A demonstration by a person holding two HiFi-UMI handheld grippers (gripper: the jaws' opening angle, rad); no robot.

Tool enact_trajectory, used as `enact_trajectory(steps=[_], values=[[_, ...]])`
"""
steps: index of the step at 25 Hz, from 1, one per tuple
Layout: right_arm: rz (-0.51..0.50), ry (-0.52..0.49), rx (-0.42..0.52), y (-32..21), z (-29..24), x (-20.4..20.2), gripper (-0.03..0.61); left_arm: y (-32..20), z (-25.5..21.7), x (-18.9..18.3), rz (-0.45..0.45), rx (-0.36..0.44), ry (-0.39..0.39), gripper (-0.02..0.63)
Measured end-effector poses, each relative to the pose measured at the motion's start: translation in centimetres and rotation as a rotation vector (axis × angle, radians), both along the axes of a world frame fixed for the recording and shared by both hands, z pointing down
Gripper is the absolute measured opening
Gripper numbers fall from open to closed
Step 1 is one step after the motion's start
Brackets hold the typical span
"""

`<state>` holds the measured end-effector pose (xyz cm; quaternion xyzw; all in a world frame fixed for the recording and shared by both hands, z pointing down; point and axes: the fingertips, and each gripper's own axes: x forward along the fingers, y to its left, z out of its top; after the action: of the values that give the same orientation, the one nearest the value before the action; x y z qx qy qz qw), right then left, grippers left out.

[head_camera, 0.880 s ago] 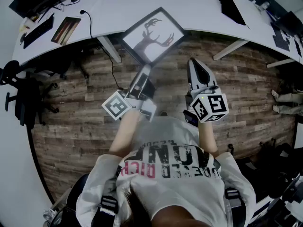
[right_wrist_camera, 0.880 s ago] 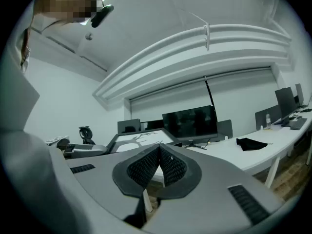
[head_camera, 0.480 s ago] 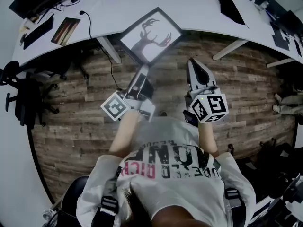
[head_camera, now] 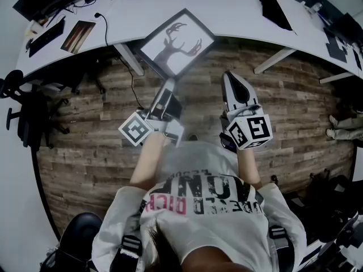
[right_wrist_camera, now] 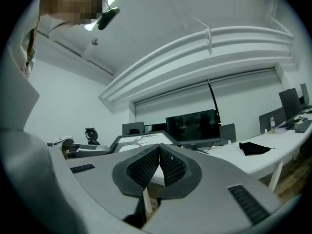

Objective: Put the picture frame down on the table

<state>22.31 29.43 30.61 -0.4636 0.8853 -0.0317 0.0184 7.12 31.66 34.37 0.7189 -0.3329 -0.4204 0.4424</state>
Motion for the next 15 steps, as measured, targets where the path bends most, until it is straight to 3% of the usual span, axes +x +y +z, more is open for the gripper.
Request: enact_trajectory(steps=[8, 15], values=[[-0.006, 0.003, -0.041, 0.4, 1.4, 2.1, 0.002, 0.6, 0.8, 1.2, -0.032, -0.011, 0.021, 0.068], [-0.007, 0.006, -0.069, -1.9, 2.5, 1.2, 0.002, -1.8, 1.7, -0.2, -0.047, -0.028, 0.022, 0.069]])
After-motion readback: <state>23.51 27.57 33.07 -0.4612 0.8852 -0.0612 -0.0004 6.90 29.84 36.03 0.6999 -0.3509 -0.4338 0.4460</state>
